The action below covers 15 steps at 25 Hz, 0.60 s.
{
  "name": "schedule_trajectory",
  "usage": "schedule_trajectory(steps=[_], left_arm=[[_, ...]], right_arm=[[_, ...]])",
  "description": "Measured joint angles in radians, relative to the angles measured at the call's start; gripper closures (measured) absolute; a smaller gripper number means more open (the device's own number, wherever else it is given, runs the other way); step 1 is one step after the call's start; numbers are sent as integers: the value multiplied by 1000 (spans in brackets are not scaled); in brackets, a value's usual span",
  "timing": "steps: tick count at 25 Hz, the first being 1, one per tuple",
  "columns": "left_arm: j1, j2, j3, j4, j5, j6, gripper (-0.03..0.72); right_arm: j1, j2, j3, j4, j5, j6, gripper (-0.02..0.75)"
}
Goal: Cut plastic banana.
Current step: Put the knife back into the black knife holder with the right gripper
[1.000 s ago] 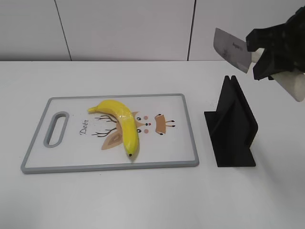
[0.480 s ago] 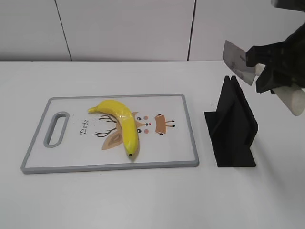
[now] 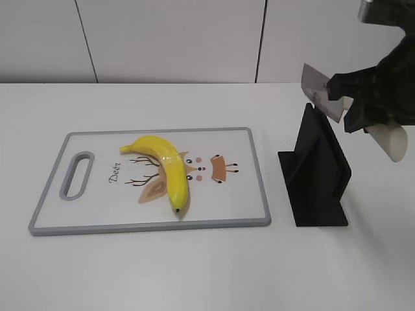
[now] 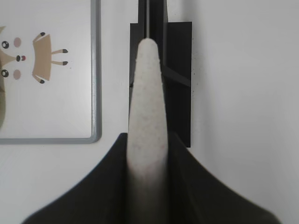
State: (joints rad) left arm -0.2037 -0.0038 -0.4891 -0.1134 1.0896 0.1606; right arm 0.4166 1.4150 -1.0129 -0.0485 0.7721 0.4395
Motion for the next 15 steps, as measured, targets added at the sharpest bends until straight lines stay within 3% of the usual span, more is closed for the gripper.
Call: schedule_trajectory(steps=[15], left_arm=[[0, 0, 0, 0, 0, 0, 140]], right_arm=[[0, 122, 1, 54, 30, 1, 568]])
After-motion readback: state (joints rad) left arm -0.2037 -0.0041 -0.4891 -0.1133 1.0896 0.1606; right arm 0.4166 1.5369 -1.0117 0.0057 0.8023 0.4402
